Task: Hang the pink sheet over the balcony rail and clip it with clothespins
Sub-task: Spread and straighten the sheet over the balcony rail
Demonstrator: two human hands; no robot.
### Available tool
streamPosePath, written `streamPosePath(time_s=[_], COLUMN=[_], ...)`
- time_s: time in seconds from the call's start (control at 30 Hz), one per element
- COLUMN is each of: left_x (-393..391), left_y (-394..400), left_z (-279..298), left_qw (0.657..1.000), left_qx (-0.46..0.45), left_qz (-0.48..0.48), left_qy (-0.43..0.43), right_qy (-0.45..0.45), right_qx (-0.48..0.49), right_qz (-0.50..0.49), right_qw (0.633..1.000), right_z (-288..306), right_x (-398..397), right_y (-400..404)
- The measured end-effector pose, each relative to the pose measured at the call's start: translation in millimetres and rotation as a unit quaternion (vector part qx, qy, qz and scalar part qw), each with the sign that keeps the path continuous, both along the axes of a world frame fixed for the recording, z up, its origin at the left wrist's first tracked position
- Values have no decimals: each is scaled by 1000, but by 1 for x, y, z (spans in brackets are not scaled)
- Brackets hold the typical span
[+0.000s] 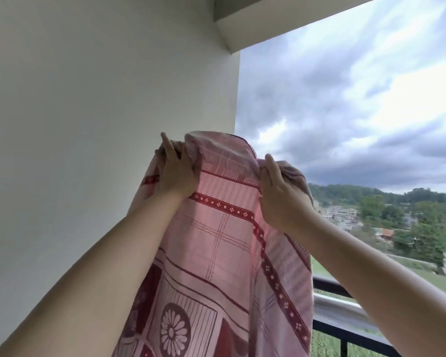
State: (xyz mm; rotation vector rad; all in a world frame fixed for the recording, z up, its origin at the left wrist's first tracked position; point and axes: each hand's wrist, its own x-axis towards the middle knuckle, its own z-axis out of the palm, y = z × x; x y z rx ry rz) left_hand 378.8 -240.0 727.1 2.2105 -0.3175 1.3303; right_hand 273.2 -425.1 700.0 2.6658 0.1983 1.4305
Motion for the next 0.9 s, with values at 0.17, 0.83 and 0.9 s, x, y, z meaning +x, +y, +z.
streamPosePath(time_s=[0.17,0.83,0.9], left_x=[22,-84,-90], left_y=[-74,-81,-74], left_z=[3,-95,-102], left_qw=[993,784,796], left_qx=[95,338,311], left_qz=[-64,-406,-430], left_qy=[19,326,292], right_qy=[32,515,318], right_qx=[50,143,62], right_qz=[-110,-101,-92], right_qw=[992,839,942], right_z=[12,-37,-54], right_x=[17,-64,-88], right_y=[-74,-77,-74])
